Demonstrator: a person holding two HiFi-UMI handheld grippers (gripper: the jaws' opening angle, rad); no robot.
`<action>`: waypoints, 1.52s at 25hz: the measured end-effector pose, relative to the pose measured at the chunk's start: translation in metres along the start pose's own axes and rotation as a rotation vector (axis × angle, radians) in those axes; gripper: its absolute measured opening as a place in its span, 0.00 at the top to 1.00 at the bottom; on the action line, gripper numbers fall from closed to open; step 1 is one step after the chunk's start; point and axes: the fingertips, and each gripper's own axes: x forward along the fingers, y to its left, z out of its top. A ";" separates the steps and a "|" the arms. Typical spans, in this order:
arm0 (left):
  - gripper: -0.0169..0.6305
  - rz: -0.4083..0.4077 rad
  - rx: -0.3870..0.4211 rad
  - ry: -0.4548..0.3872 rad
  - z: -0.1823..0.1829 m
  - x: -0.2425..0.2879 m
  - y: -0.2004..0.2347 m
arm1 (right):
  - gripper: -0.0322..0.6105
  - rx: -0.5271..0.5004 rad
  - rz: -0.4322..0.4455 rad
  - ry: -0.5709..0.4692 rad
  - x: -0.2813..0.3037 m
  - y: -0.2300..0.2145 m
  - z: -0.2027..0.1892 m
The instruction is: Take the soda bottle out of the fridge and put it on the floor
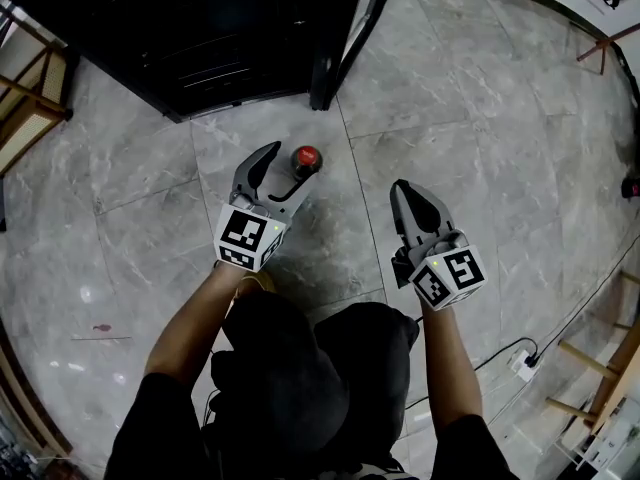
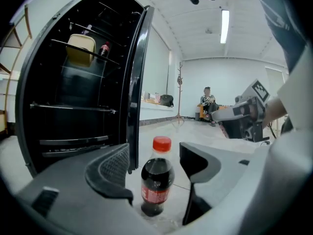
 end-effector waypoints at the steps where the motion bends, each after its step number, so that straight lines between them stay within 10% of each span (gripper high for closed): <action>1: 0.49 0.003 0.002 -0.003 0.007 -0.002 0.000 | 0.91 0.002 -0.005 -0.006 -0.001 0.000 0.005; 12: 0.49 -0.032 0.040 0.021 0.137 -0.030 -0.001 | 0.91 0.025 -0.008 -0.020 -0.013 0.029 0.104; 29: 0.49 -0.070 -0.036 0.061 0.502 -0.136 -0.012 | 0.91 0.097 -0.050 0.012 -0.056 0.147 0.449; 38: 0.53 -0.075 -0.064 0.041 0.605 -0.161 -0.016 | 0.91 0.081 -0.073 -0.002 -0.087 0.179 0.541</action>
